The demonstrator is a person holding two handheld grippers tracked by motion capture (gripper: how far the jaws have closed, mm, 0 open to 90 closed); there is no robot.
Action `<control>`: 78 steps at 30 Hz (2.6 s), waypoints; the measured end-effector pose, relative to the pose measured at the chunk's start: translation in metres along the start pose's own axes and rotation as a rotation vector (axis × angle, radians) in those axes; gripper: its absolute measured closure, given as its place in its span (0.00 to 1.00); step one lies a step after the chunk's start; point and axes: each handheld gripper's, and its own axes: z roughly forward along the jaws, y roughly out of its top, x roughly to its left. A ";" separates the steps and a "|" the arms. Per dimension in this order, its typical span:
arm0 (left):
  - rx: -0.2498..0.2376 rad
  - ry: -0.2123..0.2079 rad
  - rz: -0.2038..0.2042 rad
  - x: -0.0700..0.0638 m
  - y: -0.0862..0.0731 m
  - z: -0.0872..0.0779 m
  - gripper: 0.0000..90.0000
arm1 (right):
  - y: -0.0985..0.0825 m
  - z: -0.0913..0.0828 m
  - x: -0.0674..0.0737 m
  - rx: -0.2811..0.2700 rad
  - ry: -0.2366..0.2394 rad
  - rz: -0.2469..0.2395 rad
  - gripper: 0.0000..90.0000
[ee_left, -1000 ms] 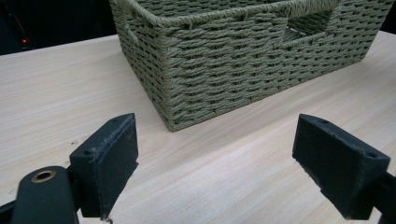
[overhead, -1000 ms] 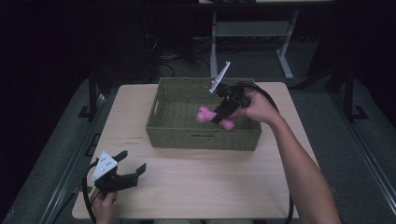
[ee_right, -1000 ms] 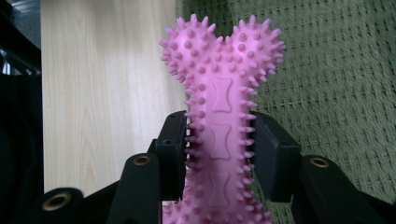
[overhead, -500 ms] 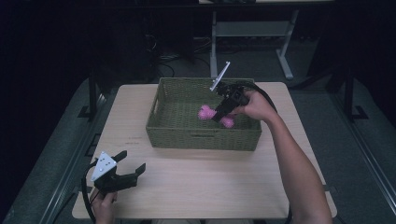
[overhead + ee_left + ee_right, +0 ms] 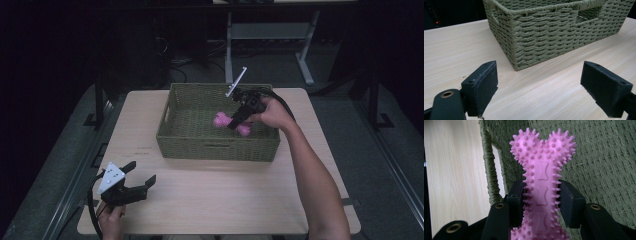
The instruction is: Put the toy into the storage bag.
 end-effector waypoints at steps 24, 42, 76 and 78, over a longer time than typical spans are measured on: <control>0.003 -0.003 0.004 -0.001 0.000 0.000 0.15 | -0.007 0.019 -0.005 0.008 0.020 0.021 0.64; 0.006 -0.006 0.007 -0.001 0.001 0.000 0.15 | -0.013 0.026 -0.007 0.004 0.039 0.056 0.64; 0.003 -0.003 0.001 -0.001 0.000 -0.001 0.15 | -0.033 -0.007 0.010 -0.057 -0.005 0.083 0.50; 0.005 -0.003 0.003 -0.001 0.000 -0.001 0.15 | -0.034 -0.011 0.012 -0.067 -0.014 0.082 0.48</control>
